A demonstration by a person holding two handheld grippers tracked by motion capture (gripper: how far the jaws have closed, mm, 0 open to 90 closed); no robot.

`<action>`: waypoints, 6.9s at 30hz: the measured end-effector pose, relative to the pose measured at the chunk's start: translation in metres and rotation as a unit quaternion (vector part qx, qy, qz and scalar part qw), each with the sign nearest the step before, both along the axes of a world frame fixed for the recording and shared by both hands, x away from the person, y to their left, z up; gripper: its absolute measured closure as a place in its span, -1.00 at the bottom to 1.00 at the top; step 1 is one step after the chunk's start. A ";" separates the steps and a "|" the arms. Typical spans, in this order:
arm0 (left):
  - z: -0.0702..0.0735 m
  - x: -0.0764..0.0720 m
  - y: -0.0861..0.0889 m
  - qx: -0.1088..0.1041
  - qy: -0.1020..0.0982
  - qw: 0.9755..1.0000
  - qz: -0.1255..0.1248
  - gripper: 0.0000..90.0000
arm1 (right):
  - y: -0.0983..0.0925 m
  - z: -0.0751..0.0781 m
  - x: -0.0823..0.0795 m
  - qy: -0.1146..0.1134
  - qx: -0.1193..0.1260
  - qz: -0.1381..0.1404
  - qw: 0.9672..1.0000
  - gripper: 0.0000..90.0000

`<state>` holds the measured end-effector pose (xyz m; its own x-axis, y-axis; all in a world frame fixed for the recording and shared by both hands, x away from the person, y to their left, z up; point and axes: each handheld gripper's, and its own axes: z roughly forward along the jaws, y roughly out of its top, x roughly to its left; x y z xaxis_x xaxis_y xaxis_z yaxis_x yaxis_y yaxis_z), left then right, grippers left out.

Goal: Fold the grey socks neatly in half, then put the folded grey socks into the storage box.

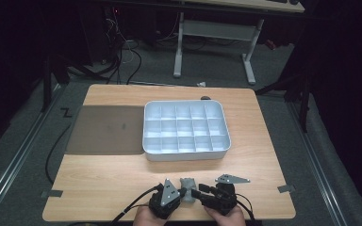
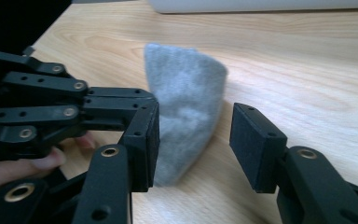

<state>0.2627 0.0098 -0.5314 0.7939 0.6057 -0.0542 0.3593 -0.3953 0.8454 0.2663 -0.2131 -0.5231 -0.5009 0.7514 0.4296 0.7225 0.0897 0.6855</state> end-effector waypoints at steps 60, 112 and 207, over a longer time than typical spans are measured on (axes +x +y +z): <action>0.016 0.017 0.043 -0.020 0.003 0.999 0.047 0.59 | 0.007 0.001 0.010 -0.009 -0.047 0.034 0.998 0.67; 0.012 0.034 0.121 -0.023 -0.036 0.994 0.096 0.09 | -0.024 0.040 0.018 0.018 -0.296 -0.013 0.955 0.65; 0.013 0.030 0.130 -0.038 -0.018 0.995 0.091 0.11 | -0.002 0.115 0.192 0.177 -0.431 -0.026 0.884 0.67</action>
